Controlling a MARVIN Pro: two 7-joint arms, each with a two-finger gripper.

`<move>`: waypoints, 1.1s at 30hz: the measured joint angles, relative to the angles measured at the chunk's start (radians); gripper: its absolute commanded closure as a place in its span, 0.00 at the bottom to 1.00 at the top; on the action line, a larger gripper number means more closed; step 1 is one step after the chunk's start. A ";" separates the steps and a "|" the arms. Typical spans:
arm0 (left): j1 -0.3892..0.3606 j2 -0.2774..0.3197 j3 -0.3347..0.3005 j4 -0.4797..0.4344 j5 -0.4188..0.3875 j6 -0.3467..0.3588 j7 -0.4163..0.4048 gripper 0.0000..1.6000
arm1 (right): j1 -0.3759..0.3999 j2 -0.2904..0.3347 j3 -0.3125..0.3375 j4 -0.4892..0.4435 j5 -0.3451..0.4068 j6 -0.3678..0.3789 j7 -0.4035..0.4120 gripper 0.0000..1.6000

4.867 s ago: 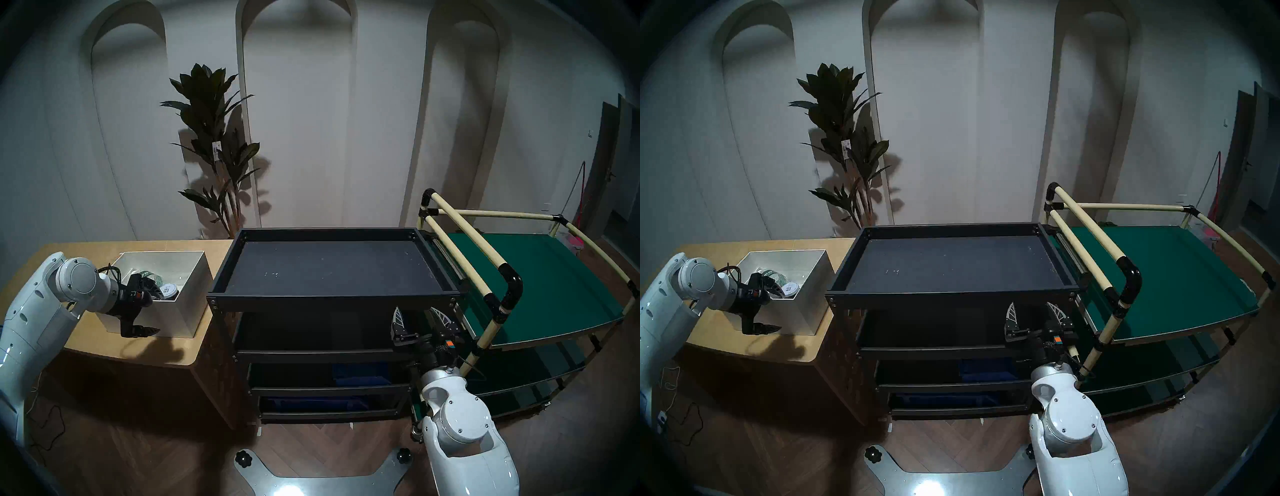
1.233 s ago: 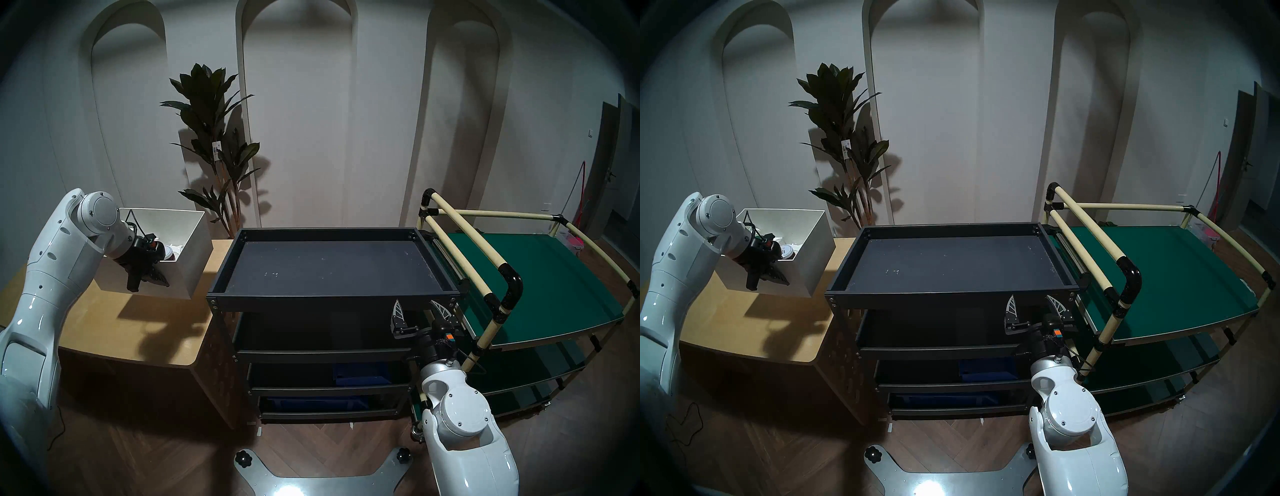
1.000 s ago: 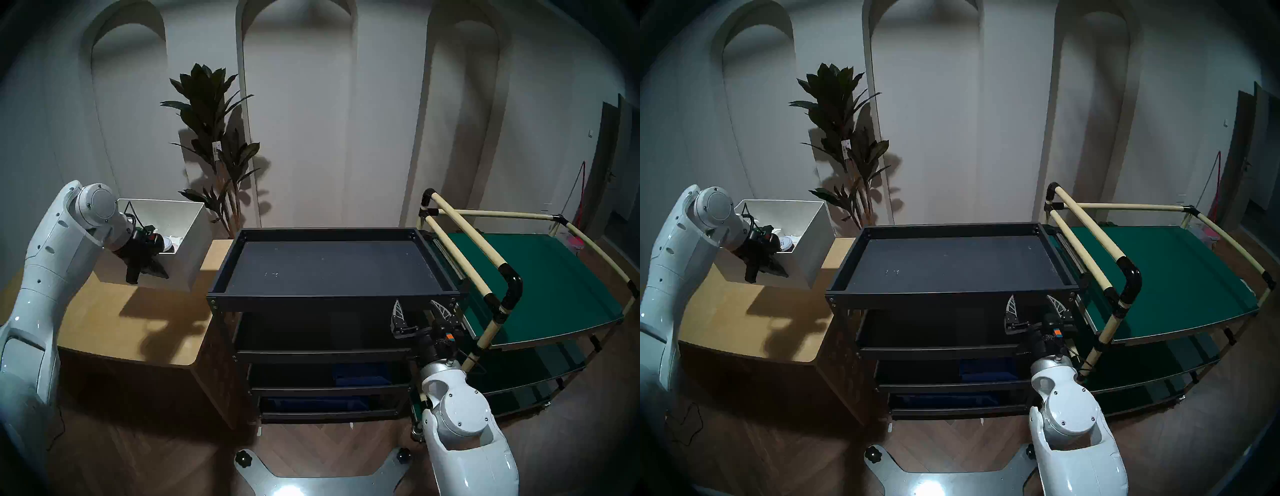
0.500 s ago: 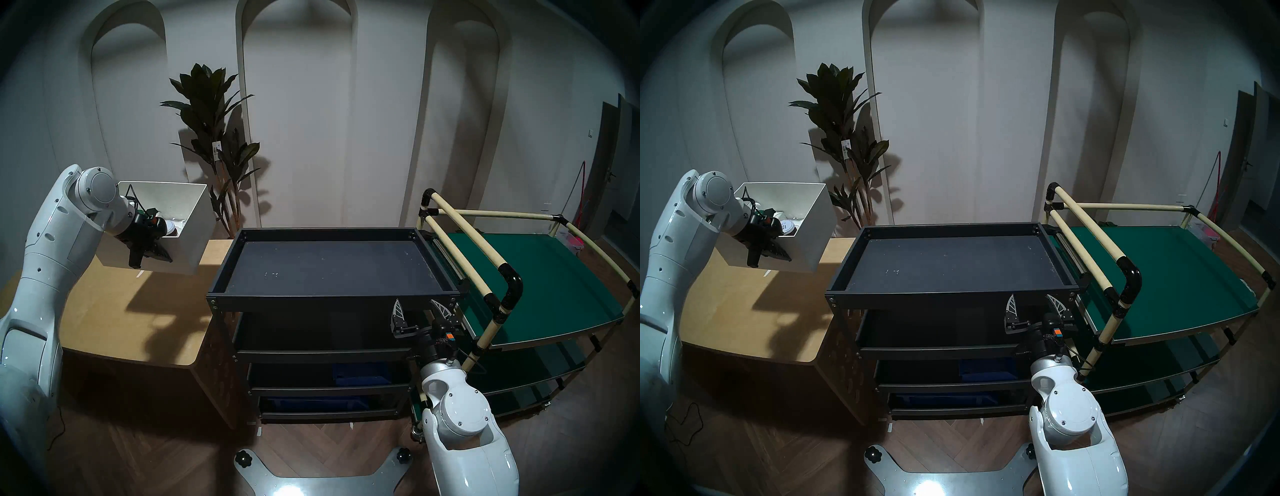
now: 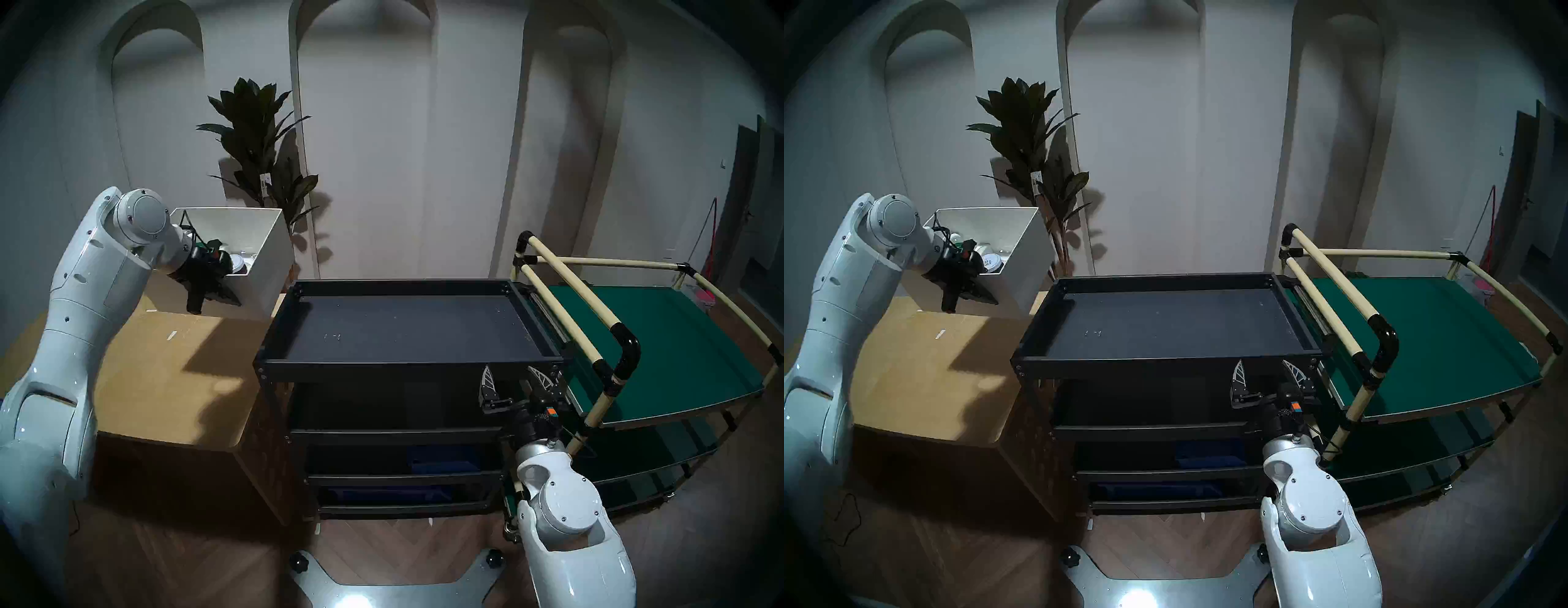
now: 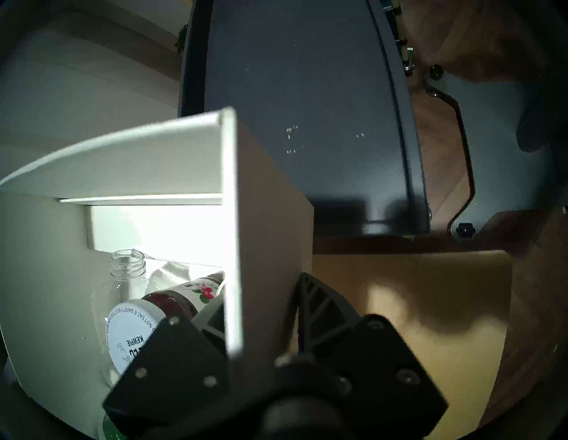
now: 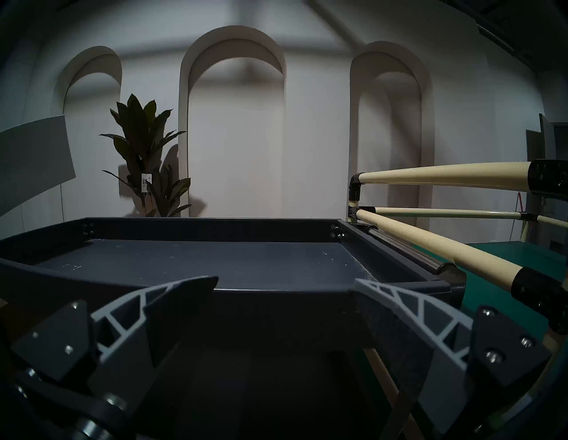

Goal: Put the storage box onto the shelf

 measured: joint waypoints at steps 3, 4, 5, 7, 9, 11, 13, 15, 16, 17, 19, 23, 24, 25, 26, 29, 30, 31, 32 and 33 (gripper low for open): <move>-0.008 -0.017 0.003 0.000 -0.007 0.009 0.000 1.00 | 0.000 0.000 0.000 -0.001 0.000 0.000 0.000 0.00; -0.013 -0.029 0.005 -0.001 -0.012 0.016 0.000 1.00 | 0.000 0.000 0.000 -0.002 0.000 0.000 0.000 0.00; -0.017 -0.037 0.006 -0.001 -0.016 0.021 0.000 1.00 | 0.000 0.000 0.000 -0.003 0.000 0.000 0.000 0.00; -0.023 -0.052 0.009 -0.001 -0.023 0.030 0.000 1.00 | 0.000 0.000 0.000 -0.004 0.000 0.000 0.000 0.00; -0.028 -0.067 0.011 -0.001 -0.029 0.039 0.000 1.00 | 0.000 0.000 0.000 -0.005 0.000 0.000 0.000 0.00; -0.035 -0.087 0.014 -0.001 -0.038 0.050 0.000 1.00 | 0.000 0.000 0.000 -0.007 0.000 0.000 0.000 0.00; -0.042 -0.108 0.018 0.000 -0.046 0.063 0.000 1.00 | 0.000 0.000 0.000 -0.008 0.000 0.000 0.000 0.00; -0.048 -0.128 0.022 0.000 -0.053 0.075 0.000 1.00 | 0.000 0.000 0.000 -0.009 0.000 0.000 0.000 0.00; -0.052 -0.143 0.026 0.002 -0.059 0.084 0.000 1.00 | 0.000 0.000 0.000 -0.010 0.000 0.000 0.000 0.00; -0.055 -0.151 0.028 0.002 -0.061 0.089 0.000 1.00 | 0.000 0.000 0.000 -0.011 0.000 0.000 0.000 0.00; -0.061 -0.173 0.034 0.005 -0.068 0.103 0.000 1.00 | 0.000 0.000 0.000 -0.012 0.000 0.000 0.000 0.00; -0.075 -0.218 0.047 0.013 -0.082 0.134 0.000 1.00 | -0.001 0.000 0.000 -0.015 0.000 0.000 0.000 0.00; -0.079 -0.232 0.051 0.016 -0.085 0.143 0.000 1.00 | -0.001 0.000 0.000 -0.016 0.000 0.000 0.000 0.00; -0.081 -0.240 0.053 0.018 -0.088 0.148 0.000 1.00 | -0.001 0.000 0.000 -0.017 0.000 0.000 0.000 0.00; -0.085 -0.252 0.057 0.021 -0.091 0.158 0.000 1.00 | -0.001 0.000 0.000 -0.018 0.000 0.000 0.000 0.00; -0.094 -0.276 0.064 0.030 -0.097 0.176 0.000 1.00 | -0.001 0.000 0.000 -0.020 0.000 0.000 0.000 0.00; -0.098 -0.288 0.067 0.034 -0.100 0.187 0.000 1.00 | -0.001 0.000 0.000 -0.021 0.000 0.000 0.000 0.00; -0.101 -0.295 0.069 0.037 -0.102 0.194 0.000 1.00 | -0.001 0.000 0.000 -0.021 0.000 0.000 0.000 0.00; -0.106 -0.310 0.072 0.043 -0.105 0.208 0.000 1.00 | -0.002 0.000 0.000 -0.023 0.000 0.000 0.000 0.00; -0.110 -0.319 0.074 0.046 -0.107 0.217 0.000 1.00 | -0.002 0.000 0.000 -0.024 0.000 0.000 0.000 0.00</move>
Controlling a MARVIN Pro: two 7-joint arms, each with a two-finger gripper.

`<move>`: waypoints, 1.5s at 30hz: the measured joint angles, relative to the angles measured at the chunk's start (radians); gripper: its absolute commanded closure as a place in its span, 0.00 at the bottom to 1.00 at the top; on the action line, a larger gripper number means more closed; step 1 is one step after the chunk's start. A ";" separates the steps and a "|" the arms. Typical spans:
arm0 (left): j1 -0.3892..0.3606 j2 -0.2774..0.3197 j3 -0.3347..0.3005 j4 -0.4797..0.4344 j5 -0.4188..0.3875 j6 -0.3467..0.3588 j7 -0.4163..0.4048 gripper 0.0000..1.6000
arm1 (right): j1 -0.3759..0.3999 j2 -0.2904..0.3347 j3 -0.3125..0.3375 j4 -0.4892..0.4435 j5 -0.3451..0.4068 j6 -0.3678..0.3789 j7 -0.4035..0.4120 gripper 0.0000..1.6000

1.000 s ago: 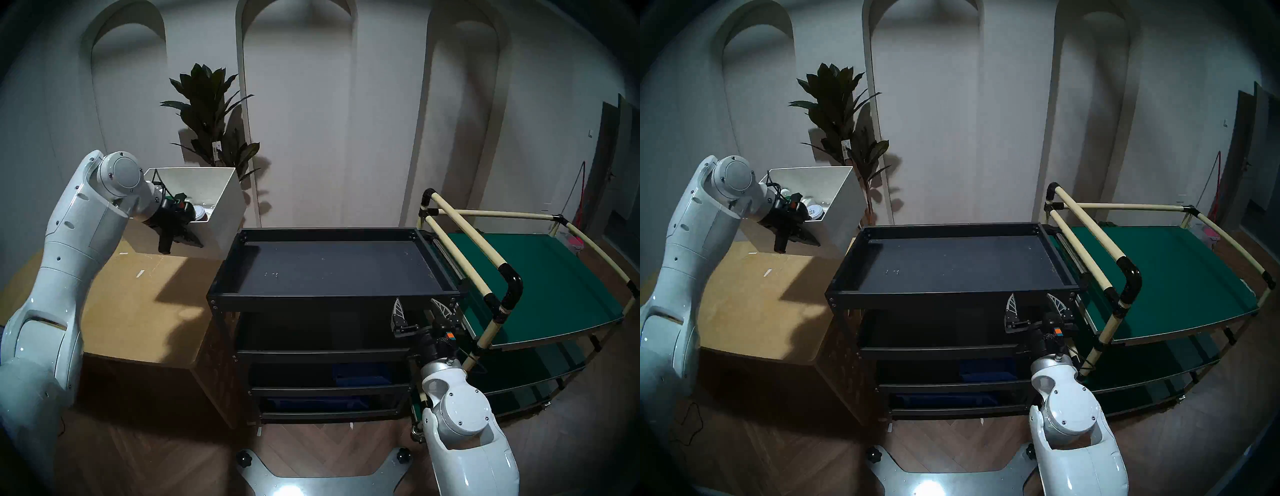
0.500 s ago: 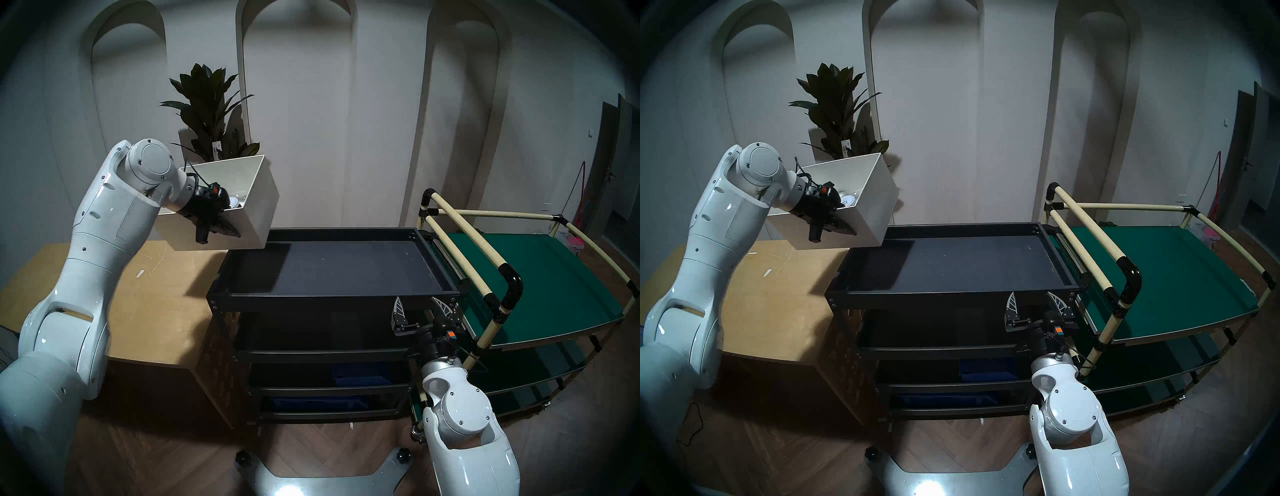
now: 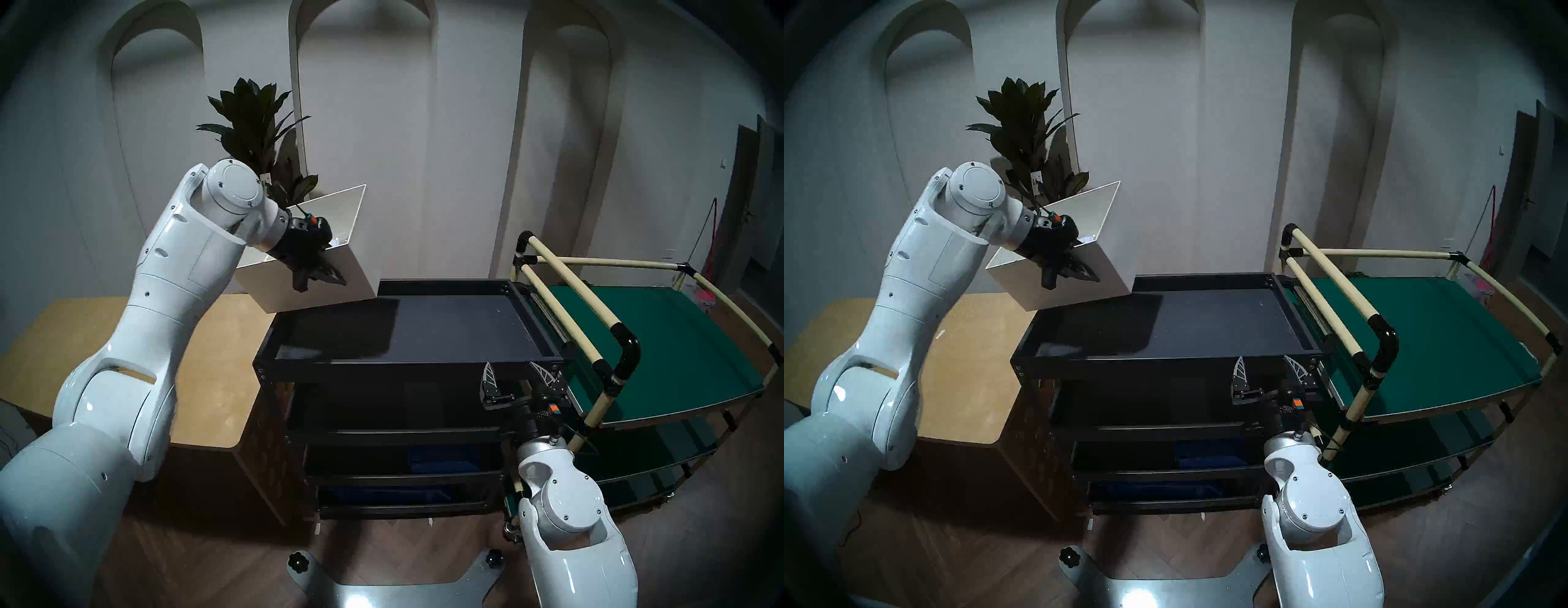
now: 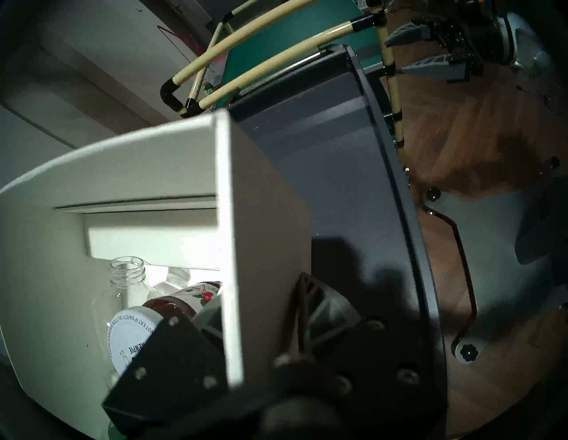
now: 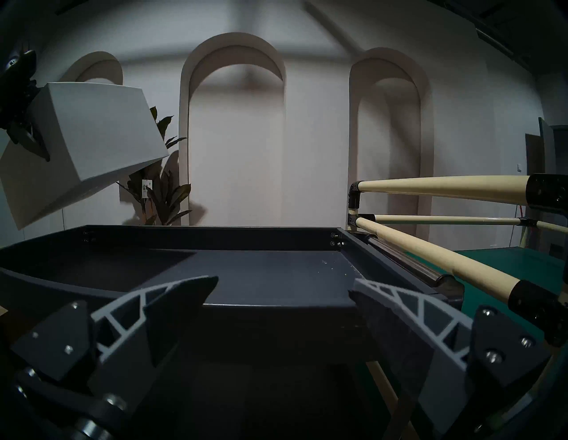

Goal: Put the storage box onto the shelf

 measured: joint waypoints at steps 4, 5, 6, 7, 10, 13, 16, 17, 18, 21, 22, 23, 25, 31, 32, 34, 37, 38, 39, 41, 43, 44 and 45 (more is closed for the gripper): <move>-0.011 -0.024 0.005 0.009 -0.006 0.026 0.000 1.00 | -0.001 0.000 0.000 -0.003 0.000 0.000 0.000 0.00; -0.013 -0.028 0.006 0.010 -0.007 0.031 0.000 1.00 | -0.001 0.000 0.000 -0.003 0.000 0.000 0.000 0.00; -0.016 -0.034 0.008 0.012 -0.008 0.038 0.000 1.00 | -0.001 0.000 0.000 -0.004 0.000 0.000 0.000 0.00; -0.020 -0.042 0.011 0.016 -0.010 0.047 0.000 1.00 | -0.001 0.000 0.000 -0.005 0.000 0.000 0.000 0.00; -0.030 -0.061 0.019 0.024 -0.014 0.071 0.000 1.00 | -0.002 0.000 0.000 -0.007 0.000 0.000 0.000 0.00; -0.041 -0.082 0.029 0.033 -0.018 0.097 0.000 1.00 | -0.002 0.000 0.000 -0.010 0.000 0.000 0.000 0.00; -0.050 -0.100 0.040 0.043 -0.021 0.116 0.001 1.00 | -0.003 0.000 0.000 -0.012 0.000 0.000 0.000 0.00; -0.054 -0.108 0.046 0.048 -0.022 0.125 0.001 1.00 | -0.004 0.000 0.000 -0.013 0.000 0.000 0.000 0.00; -0.059 -0.117 0.056 0.054 -0.023 0.136 0.001 1.00 | -0.005 0.000 0.000 -0.015 0.000 0.000 0.000 0.00; -0.071 -0.137 0.082 0.073 -0.027 0.157 0.001 1.00 | -0.007 0.000 0.000 -0.017 0.000 0.000 0.000 0.00; -0.077 -0.146 0.098 0.085 -0.029 0.166 0.001 1.00 | -0.008 0.000 0.000 -0.019 0.000 0.000 0.000 0.00; -0.081 -0.154 0.110 0.097 -0.030 0.173 0.001 1.00 | -0.009 0.000 0.000 -0.020 0.000 0.000 0.000 0.00; -0.090 -0.171 0.137 0.126 -0.035 0.188 0.001 1.00 | -0.012 0.000 0.000 -0.024 0.000 0.000 0.000 0.00; -0.106 -0.206 0.200 0.203 -0.047 0.223 0.021 1.00 | -0.022 0.000 0.000 -0.032 0.000 0.000 0.000 0.00; -0.109 -0.211 0.210 0.217 -0.050 0.228 0.026 1.00 | -0.023 0.000 0.000 -0.034 0.000 0.000 0.000 0.00; -0.117 -0.221 0.231 0.250 -0.054 0.238 0.035 1.00 | -0.028 0.000 0.000 -0.038 0.000 0.000 0.000 0.00; -0.125 -0.232 0.255 0.287 -0.061 0.250 0.045 1.00 | -0.033 0.000 0.000 -0.042 0.000 0.000 0.000 0.00; -0.128 -0.236 0.262 0.299 -0.063 0.254 0.049 1.00 | -0.035 0.000 0.000 -0.044 0.000 0.000 0.000 0.00; -0.133 -0.240 0.270 0.312 -0.066 0.257 0.054 1.00 | -0.036 0.000 0.000 -0.045 0.000 0.000 0.000 0.00; -0.143 -0.248 0.287 0.338 -0.072 0.264 0.061 1.00 | -0.040 0.000 0.000 -0.048 0.000 0.000 0.000 0.00; -0.149 -0.254 0.298 0.355 -0.076 0.267 0.065 1.00 | -0.043 0.000 0.000 -0.050 0.000 0.000 0.000 0.00; -0.154 -0.259 0.307 0.368 -0.079 0.270 0.068 1.00 | -0.045 0.000 0.000 -0.052 0.000 0.000 0.000 0.00; -0.157 -0.261 0.313 0.376 -0.081 0.271 0.069 1.00 | -0.046 0.000 0.000 -0.053 0.000 0.000 0.000 0.00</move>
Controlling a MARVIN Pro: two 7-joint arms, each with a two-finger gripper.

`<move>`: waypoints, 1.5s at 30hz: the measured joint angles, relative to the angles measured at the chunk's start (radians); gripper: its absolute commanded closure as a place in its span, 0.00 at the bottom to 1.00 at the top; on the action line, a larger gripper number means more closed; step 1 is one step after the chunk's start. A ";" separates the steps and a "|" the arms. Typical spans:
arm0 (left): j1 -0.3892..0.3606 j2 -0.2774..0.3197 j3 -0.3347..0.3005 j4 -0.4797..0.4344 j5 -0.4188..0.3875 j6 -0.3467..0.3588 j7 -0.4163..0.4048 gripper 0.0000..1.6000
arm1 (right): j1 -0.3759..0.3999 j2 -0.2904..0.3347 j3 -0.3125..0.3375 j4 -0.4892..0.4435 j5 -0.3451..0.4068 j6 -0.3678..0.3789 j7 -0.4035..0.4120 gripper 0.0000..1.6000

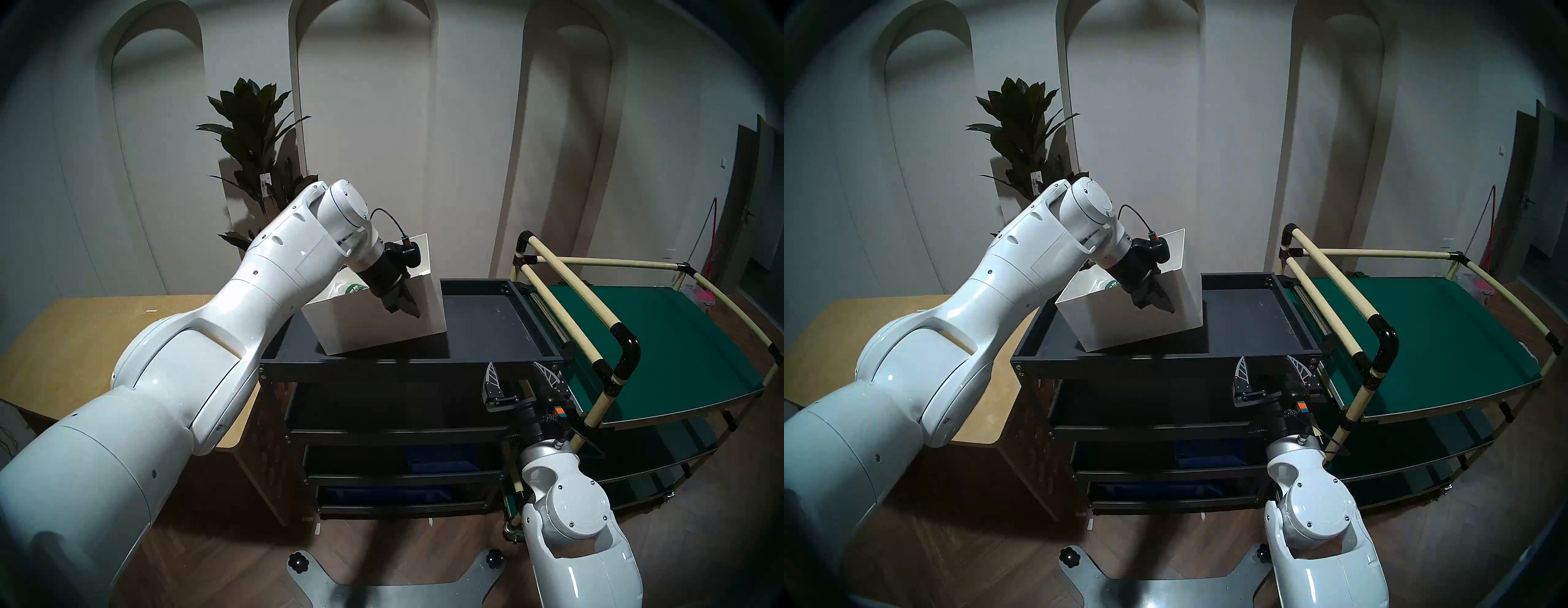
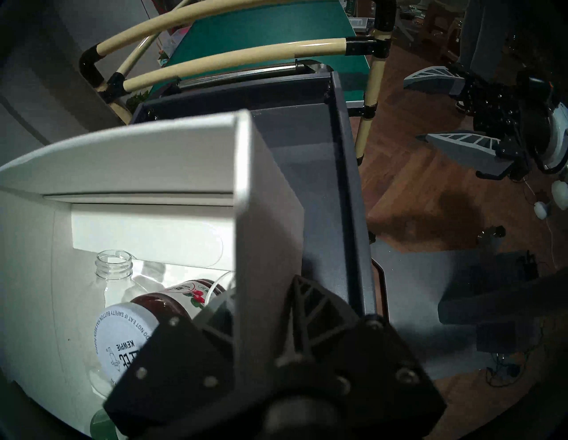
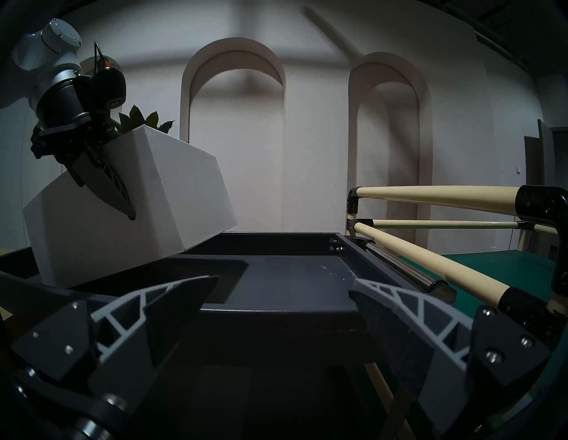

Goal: Put the storage box onto the shelf

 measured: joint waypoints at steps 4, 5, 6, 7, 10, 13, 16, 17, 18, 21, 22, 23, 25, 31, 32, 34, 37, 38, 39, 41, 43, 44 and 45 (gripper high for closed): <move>-0.015 -0.015 0.029 0.039 -0.010 0.005 0.006 1.00 | -0.006 0.000 0.000 -0.005 0.000 0.000 0.000 0.00; -0.020 -0.021 0.039 0.053 -0.013 0.007 0.008 1.00 | -0.007 0.000 0.000 -0.007 0.000 0.000 0.000 0.00; -0.022 -0.023 0.042 0.057 -0.015 0.007 0.008 1.00 | -0.008 0.000 0.000 -0.008 0.000 0.000 0.000 0.00; -0.023 -0.025 0.045 0.061 -0.016 0.007 0.009 1.00 | -0.009 0.000 0.000 -0.009 0.000 0.000 0.000 0.00; -0.033 -0.038 0.065 0.088 -0.024 0.009 0.011 1.00 | -0.012 0.000 0.000 -0.012 0.000 0.000 0.000 0.00; -0.043 -0.055 0.086 0.122 -0.033 0.011 0.013 1.00 | -0.016 0.000 0.000 -0.017 0.000 0.000 0.000 0.00; -0.050 -0.069 0.102 0.149 -0.038 0.010 0.014 1.00 | -0.019 0.000 0.000 -0.019 0.000 0.000 0.000 0.00; -0.055 -0.077 0.112 0.166 -0.041 0.009 0.014 1.00 | -0.021 0.000 0.000 -0.021 0.000 0.000 0.000 0.00; -0.056 -0.080 0.115 0.172 -0.042 0.008 0.013 1.00 | -0.021 0.000 0.000 -0.021 0.000 0.000 0.000 0.00; -0.065 -0.095 0.132 0.202 -0.046 0.004 0.010 1.00 | -0.023 0.000 0.000 -0.023 0.000 0.000 0.000 0.00; -0.067 -0.099 0.137 0.210 -0.048 0.002 0.008 1.00 | -0.024 0.000 0.000 -0.024 0.000 0.000 0.000 0.00; -0.071 -0.105 0.144 0.223 -0.049 0.000 0.006 0.89 | -0.024 0.000 0.000 -0.025 0.000 0.000 0.000 0.00; -0.074 -0.110 0.149 0.233 -0.050 -0.003 0.004 0.71 | -0.025 0.000 0.000 -0.026 0.000 0.000 0.000 0.00; -0.100 -0.134 0.169 0.272 -0.059 -0.020 -0.011 0.00 | -0.026 0.000 0.000 -0.029 0.000 0.000 0.000 0.00; -0.106 -0.138 0.171 0.277 -0.061 -0.023 -0.014 0.00 | -0.026 0.000 0.000 -0.029 0.000 0.000 0.000 0.00; -0.127 -0.148 0.177 0.291 -0.067 -0.034 -0.022 0.00 | -0.026 0.000 0.000 -0.031 0.000 0.000 0.000 0.00; -0.147 -0.153 0.178 0.301 -0.071 -0.044 -0.031 0.00 | -0.026 0.000 0.000 -0.031 0.000 0.000 0.000 0.00; -0.154 -0.154 0.177 0.301 -0.072 -0.047 -0.034 0.00 | -0.026 0.000 0.000 -0.031 0.000 0.000 0.000 0.00; -0.160 -0.154 0.176 0.302 -0.073 -0.051 -0.037 0.00 | -0.026 0.000 0.000 -0.032 0.000 0.000 0.000 0.00; -0.169 -0.154 0.174 0.303 -0.074 -0.055 -0.041 0.00 | -0.026 0.000 0.000 -0.032 0.000 0.000 0.000 0.00; -0.183 -0.152 0.168 0.302 -0.076 -0.062 -0.048 0.00 | -0.026 0.000 0.000 -0.032 0.000 0.000 0.000 0.00; -0.187 -0.152 0.167 0.301 -0.076 -0.063 -0.049 0.00 | -0.026 0.000 0.000 -0.032 0.000 0.000 0.000 0.00; -0.199 -0.148 0.162 0.299 -0.078 -0.069 -0.054 0.00 | -0.026 0.000 0.000 -0.032 0.000 0.000 0.000 0.00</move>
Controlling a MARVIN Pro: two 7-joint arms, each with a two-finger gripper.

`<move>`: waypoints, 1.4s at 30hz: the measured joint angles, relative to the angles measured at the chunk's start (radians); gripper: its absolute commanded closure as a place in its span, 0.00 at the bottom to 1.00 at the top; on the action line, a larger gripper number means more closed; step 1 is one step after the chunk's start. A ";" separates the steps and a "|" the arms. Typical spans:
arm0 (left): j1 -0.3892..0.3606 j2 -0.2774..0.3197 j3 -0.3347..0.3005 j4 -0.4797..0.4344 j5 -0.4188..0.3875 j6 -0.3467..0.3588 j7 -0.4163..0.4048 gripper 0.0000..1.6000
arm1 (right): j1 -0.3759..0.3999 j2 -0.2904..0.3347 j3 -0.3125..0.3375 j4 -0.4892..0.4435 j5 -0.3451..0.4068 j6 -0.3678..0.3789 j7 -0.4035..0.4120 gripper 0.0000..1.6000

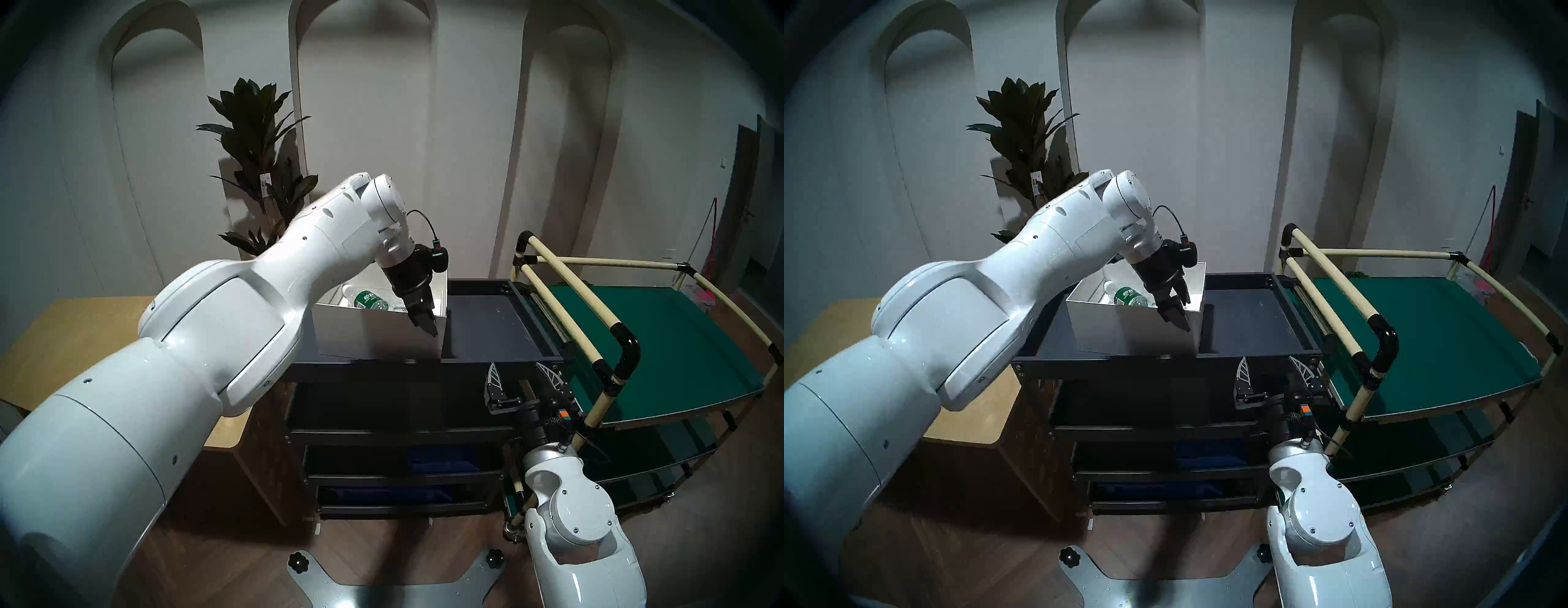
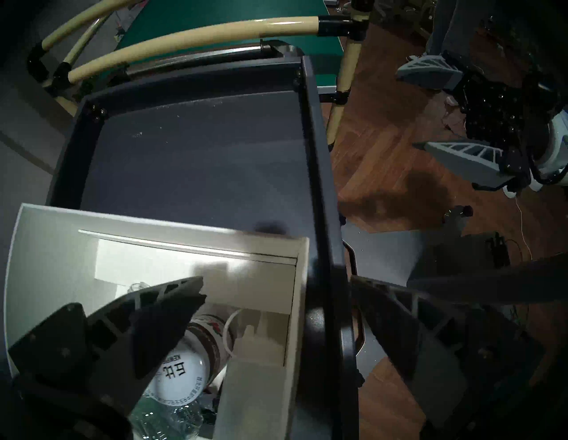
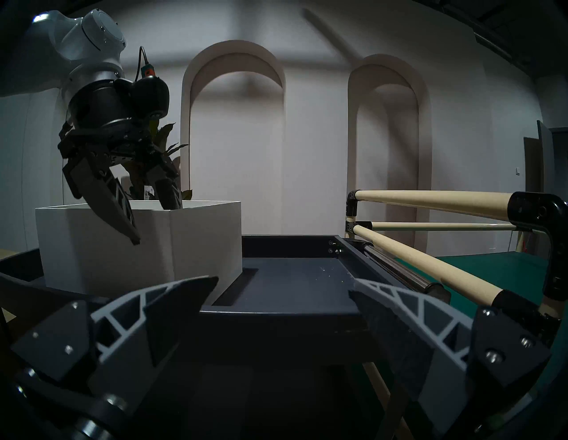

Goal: Put the storage box onto the shelf

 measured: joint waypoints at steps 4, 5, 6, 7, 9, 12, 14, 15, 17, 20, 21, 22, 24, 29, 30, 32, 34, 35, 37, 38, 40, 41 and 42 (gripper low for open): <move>-0.027 0.011 -0.012 -0.006 -0.006 -0.010 -0.009 0.00 | 0.000 0.000 0.000 0.000 0.000 0.000 0.000 0.00; -0.037 0.015 -0.018 -0.009 -0.009 -0.014 -0.011 0.00 | 0.000 0.000 0.000 0.000 0.000 0.000 0.000 0.00; -0.043 0.017 -0.022 -0.011 -0.012 -0.016 -0.012 0.00 | 0.001 0.000 0.000 0.000 0.000 0.000 0.000 0.00; -0.051 0.020 -0.027 -0.015 -0.014 -0.018 -0.012 0.00 | 0.001 0.000 0.000 0.000 0.000 0.000 0.000 0.00; -0.067 0.027 -0.039 -0.023 -0.022 -0.022 -0.013 0.00 | 0.001 0.000 0.000 0.000 0.000 0.000 0.000 0.00; -0.086 0.035 -0.057 -0.037 -0.033 -0.027 -0.013 0.00 | 0.001 0.000 0.000 0.000 0.000 0.000 0.000 0.00; -0.104 0.043 -0.075 -0.052 -0.045 -0.031 -0.013 0.00 | 0.001 0.000 0.000 -0.001 0.000 0.000 0.000 0.00; -0.109 0.046 -0.081 -0.057 -0.049 -0.032 -0.013 0.00 | 0.001 0.000 0.000 -0.001 0.000 0.000 0.000 0.00; -0.120 0.054 -0.098 -0.073 -0.056 -0.035 -0.013 0.00 | 0.001 0.000 0.000 -0.001 0.000 0.000 0.000 0.00; -0.144 0.076 -0.139 -0.106 -0.072 -0.043 -0.013 0.00 | 0.001 0.000 0.000 -0.001 0.000 0.000 0.000 0.00; -0.148 0.082 -0.148 -0.115 -0.075 -0.047 -0.013 0.00 | 0.001 0.000 0.000 -0.001 0.000 0.000 0.000 0.00; -0.158 0.094 -0.166 -0.132 -0.080 -0.054 -0.013 0.00 | 0.001 0.000 0.000 -0.002 0.000 0.000 0.000 0.00; -0.178 0.120 -0.207 -0.168 -0.091 -0.072 -0.014 0.00 | 0.001 0.000 0.000 -0.003 0.000 0.000 0.000 0.00; -0.210 0.162 -0.272 -0.208 -0.105 -0.098 -0.009 0.00 | 0.000 0.000 0.000 -0.005 0.000 0.000 0.000 0.00; -0.220 0.175 -0.292 -0.212 -0.108 -0.106 -0.003 0.00 | 0.000 0.000 0.000 -0.006 0.000 0.000 0.000 0.00; -0.236 0.198 -0.326 -0.215 -0.110 -0.119 0.014 0.00 | 0.000 0.000 0.000 -0.008 0.000 0.000 0.000 0.00; -0.245 0.220 -0.360 -0.220 -0.110 -0.129 0.039 0.00 | -0.001 0.000 0.000 -0.010 0.000 0.000 0.000 0.00; -0.248 0.235 -0.381 -0.224 -0.110 -0.132 0.058 0.00 | -0.001 0.000 0.000 -0.011 0.000 0.000 0.000 0.00; -0.248 0.258 -0.414 -0.234 -0.111 -0.133 0.093 0.00 | -0.002 0.000 0.000 -0.013 0.000 0.000 0.000 0.00; -0.245 0.268 -0.426 -0.240 -0.112 -0.133 0.107 0.00 | -0.003 0.000 0.000 -0.014 0.000 0.000 0.000 0.00; -0.239 0.289 -0.451 -0.254 -0.115 -0.130 0.134 0.00 | -0.003 0.000 0.000 -0.015 0.000 0.000 0.000 0.00; -0.233 0.302 -0.465 -0.263 -0.117 -0.125 0.149 0.00 | -0.004 0.000 0.000 -0.015 0.000 0.000 0.000 0.00; -0.224 0.317 -0.480 -0.272 -0.118 -0.116 0.167 0.00 | -0.004 0.000 0.000 -0.015 0.000 0.000 0.000 0.00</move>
